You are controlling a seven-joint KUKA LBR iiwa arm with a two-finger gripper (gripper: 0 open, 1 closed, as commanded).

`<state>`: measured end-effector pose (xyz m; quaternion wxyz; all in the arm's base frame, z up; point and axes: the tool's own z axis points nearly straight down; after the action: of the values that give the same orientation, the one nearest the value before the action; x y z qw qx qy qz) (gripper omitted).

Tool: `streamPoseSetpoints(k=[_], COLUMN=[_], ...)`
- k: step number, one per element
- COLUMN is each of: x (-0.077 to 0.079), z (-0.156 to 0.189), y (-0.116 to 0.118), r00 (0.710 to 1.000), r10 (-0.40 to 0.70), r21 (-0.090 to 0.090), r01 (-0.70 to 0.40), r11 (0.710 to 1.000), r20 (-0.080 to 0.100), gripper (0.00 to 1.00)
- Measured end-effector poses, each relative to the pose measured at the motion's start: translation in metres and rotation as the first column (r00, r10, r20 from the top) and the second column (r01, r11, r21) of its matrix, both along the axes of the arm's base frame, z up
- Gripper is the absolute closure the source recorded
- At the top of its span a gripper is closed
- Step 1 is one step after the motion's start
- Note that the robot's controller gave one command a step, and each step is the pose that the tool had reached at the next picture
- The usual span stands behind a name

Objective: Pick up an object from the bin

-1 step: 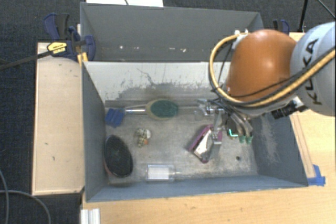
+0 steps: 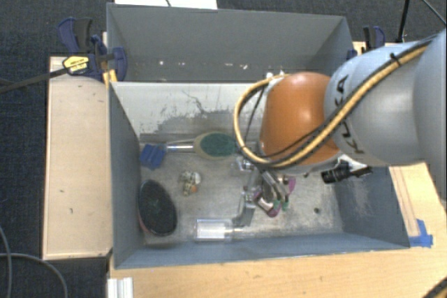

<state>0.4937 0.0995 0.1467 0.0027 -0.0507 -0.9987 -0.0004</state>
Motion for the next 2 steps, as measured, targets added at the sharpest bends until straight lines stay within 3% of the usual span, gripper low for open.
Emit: streamPoseSetpoints(k=[1, 2], x=[0.063, 0.07], z=[-0.024, -0.075], y=[0.037, 0.107], r00=[0.999, 0.987], r10=[-0.047, 0.159], r21=[0.002, 0.0], r01=[0.047, -0.159], r11=[0.999, 0.987], r20=[0.011, 0.007], gripper=[0.0, 0.0])
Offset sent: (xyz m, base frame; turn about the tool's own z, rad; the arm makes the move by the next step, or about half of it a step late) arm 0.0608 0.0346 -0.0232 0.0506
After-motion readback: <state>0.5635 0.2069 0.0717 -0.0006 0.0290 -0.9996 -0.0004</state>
